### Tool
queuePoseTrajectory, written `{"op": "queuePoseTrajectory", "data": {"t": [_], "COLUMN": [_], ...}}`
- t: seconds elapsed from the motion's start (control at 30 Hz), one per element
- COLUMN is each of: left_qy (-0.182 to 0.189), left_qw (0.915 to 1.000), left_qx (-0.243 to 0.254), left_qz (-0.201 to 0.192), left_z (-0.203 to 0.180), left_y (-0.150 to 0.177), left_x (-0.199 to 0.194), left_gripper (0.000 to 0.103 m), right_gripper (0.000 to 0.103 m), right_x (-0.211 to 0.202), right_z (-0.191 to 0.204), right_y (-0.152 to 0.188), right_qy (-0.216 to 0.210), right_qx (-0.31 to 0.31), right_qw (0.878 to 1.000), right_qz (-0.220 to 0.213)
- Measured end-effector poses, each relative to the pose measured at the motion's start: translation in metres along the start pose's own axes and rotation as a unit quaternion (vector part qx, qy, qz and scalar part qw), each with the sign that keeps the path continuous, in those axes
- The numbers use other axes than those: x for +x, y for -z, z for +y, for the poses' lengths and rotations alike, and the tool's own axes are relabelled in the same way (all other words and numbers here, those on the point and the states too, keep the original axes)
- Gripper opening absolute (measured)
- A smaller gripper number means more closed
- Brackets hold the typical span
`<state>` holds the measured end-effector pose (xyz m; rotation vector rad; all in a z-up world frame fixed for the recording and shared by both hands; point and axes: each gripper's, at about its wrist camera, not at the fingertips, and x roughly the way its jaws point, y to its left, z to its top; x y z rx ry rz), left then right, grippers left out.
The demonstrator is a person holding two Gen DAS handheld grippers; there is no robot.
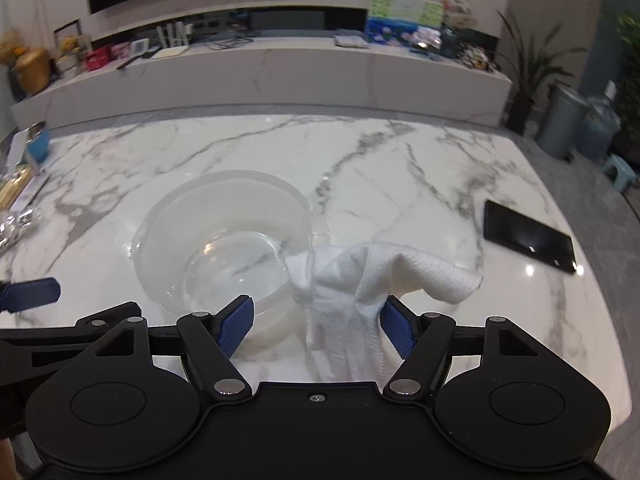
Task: Clean bowl
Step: 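Lower the bowl onto the table and open the left gripper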
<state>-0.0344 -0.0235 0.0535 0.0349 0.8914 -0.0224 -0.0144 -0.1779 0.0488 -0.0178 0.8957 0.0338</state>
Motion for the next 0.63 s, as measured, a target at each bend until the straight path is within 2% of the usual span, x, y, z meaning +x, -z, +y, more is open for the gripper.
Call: {"op": "queuePoseTrajectory", "data": {"t": [0.27,0.63], "left_qy": [-0.015,-0.029], "left_qw": [0.9995,0.9995], "left_qx": [-0.023,-0.008], "left_qz": [0.017,0.006], "left_z": [0.006,0.001], "left_y": [-0.003,0.000], "left_x": [0.003,0.001], "left_gripper": [0.075,0.074], "right_gripper": [0.068,0.068], "right_x": [-0.005,-0.003], "right_z": [0.009,0.011], "right_y": [0.010,0.010], "right_qy": [0.017,0.016], "right_qx": [-0.004,-0.009], "right_qw": [1.000,1.000], "right_qz": [-0.011,-0.007]}}
